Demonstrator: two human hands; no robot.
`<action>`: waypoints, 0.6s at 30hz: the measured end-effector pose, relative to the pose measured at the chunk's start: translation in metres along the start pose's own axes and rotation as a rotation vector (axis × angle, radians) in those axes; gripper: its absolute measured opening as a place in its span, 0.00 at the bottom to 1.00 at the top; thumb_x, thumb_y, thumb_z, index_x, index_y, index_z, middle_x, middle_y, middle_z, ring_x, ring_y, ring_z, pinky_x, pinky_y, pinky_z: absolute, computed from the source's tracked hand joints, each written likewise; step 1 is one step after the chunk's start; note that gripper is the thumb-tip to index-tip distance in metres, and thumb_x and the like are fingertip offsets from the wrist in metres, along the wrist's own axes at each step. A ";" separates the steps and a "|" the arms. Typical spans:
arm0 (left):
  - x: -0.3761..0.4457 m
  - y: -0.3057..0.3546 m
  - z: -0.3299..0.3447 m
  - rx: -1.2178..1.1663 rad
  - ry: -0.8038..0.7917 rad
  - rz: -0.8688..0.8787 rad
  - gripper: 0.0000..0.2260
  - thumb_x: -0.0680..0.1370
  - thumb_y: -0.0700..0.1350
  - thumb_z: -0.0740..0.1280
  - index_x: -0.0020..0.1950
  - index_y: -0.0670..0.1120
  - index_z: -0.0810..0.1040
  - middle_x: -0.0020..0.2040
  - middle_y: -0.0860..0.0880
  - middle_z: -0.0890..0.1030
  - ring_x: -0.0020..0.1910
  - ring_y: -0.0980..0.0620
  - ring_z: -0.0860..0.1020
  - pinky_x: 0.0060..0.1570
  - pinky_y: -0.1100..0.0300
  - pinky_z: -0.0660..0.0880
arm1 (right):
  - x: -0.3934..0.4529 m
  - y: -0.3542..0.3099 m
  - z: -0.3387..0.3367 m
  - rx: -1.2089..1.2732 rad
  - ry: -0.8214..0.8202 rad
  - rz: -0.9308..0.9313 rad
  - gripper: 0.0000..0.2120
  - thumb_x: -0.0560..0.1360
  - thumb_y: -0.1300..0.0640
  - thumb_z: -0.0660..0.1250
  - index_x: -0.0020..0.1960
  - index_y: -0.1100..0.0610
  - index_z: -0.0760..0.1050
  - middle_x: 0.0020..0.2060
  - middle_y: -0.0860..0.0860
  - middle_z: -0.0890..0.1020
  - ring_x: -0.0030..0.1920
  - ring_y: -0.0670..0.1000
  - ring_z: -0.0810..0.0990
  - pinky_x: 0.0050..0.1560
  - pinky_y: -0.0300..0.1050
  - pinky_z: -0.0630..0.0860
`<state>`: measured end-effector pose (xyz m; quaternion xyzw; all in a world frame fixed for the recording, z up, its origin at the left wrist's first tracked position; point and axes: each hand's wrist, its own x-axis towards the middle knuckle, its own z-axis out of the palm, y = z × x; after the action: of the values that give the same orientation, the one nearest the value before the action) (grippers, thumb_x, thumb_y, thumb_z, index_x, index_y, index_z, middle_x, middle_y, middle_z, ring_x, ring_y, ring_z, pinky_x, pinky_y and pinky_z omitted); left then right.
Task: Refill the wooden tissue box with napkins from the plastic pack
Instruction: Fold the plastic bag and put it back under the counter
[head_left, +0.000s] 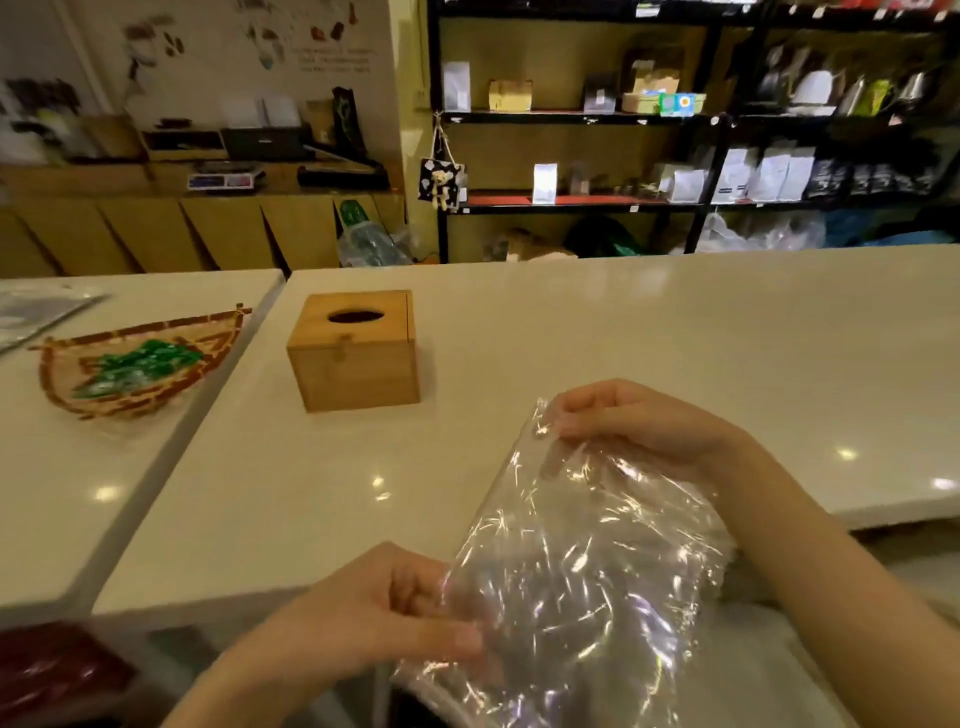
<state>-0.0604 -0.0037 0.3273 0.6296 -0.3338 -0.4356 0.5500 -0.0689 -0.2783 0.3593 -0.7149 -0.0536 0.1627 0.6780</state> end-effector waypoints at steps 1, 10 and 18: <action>-0.006 -0.015 0.007 -0.044 0.009 -0.028 0.04 0.66 0.45 0.76 0.38 0.46 0.84 0.33 0.53 0.84 0.32 0.59 0.80 0.38 0.69 0.73 | 0.001 0.018 0.005 0.049 -0.023 0.036 0.08 0.73 0.55 0.65 0.45 0.55 0.82 0.39 0.55 0.86 0.29 0.48 0.82 0.29 0.39 0.79; -0.059 -0.189 0.061 -0.577 0.314 -0.346 0.23 0.49 0.48 0.83 0.39 0.40 0.85 0.33 0.45 0.84 0.32 0.53 0.82 0.34 0.63 0.78 | -0.017 0.176 0.110 0.755 -0.191 0.390 0.26 0.77 0.46 0.59 0.65 0.66 0.70 0.60 0.64 0.77 0.62 0.62 0.76 0.66 0.57 0.67; -0.047 -0.339 0.070 -0.637 0.653 -0.600 0.12 0.65 0.41 0.75 0.44 0.37 0.81 0.32 0.48 0.84 0.32 0.54 0.81 0.32 0.61 0.78 | -0.032 0.381 0.169 1.064 0.104 0.484 0.36 0.74 0.39 0.59 0.71 0.64 0.63 0.68 0.64 0.69 0.70 0.62 0.66 0.67 0.57 0.64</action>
<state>-0.1628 0.0685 0.0012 0.6021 0.1971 -0.4347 0.6400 -0.2055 -0.1552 -0.0165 -0.2753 0.2334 0.2822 0.8889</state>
